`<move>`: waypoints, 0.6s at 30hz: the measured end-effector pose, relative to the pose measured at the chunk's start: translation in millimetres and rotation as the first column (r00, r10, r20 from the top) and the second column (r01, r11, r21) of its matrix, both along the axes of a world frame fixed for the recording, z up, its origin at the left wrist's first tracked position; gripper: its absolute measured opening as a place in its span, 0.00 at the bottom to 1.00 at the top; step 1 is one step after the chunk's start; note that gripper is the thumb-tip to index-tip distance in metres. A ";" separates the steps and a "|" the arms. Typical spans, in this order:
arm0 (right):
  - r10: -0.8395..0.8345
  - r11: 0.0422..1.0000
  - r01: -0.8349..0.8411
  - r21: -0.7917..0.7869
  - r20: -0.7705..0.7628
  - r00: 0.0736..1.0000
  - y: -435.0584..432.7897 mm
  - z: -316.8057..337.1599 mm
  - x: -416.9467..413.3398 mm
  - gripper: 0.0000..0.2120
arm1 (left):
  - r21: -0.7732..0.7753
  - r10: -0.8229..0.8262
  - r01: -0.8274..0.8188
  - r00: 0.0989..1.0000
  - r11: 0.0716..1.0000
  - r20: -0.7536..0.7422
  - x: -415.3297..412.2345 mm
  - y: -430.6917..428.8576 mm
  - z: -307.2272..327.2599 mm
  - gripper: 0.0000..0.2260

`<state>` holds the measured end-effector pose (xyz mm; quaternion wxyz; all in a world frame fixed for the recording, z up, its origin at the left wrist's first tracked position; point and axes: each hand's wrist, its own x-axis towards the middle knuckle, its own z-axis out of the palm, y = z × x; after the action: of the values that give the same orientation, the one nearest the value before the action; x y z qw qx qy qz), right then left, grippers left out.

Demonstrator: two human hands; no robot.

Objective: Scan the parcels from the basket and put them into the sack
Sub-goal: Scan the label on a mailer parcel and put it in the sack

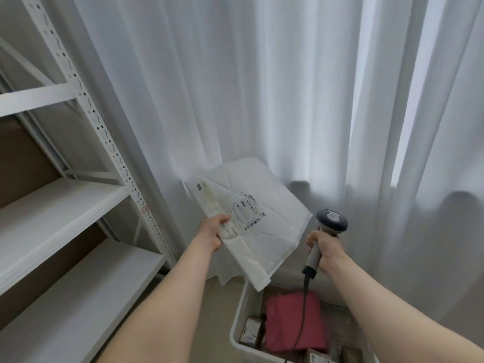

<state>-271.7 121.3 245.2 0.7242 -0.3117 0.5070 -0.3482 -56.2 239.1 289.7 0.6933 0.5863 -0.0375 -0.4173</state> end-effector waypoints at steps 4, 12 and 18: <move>0.163 0.987 -0.162 -0.017 0.114 0.980 11.6 19.2 12.6 0.10 | 0.044 0.014 -0.018 0.996 0.999 0.090 13.8 10.6 12.2 0.09; 0.154 0.987 -0.160 0.017 0.191 0.969 29.9 36.5 43.9 0.10 | -0.221 0.039 -0.065 0.992 0.973 -0.118 20.7 27.0 20.1 0.13; 0.209 0.978 -0.201 -0.058 0.261 0.942 33.0 44.2 57.0 0.12 | -0.296 -0.032 -0.024 0.983 0.955 -0.182 11.4 41.1 23.2 0.18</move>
<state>-214.7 154.3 289.4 0.8130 -0.3245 0.3647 -0.3173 -44.8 280.3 312.9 0.7732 0.4340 -0.0366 -0.4609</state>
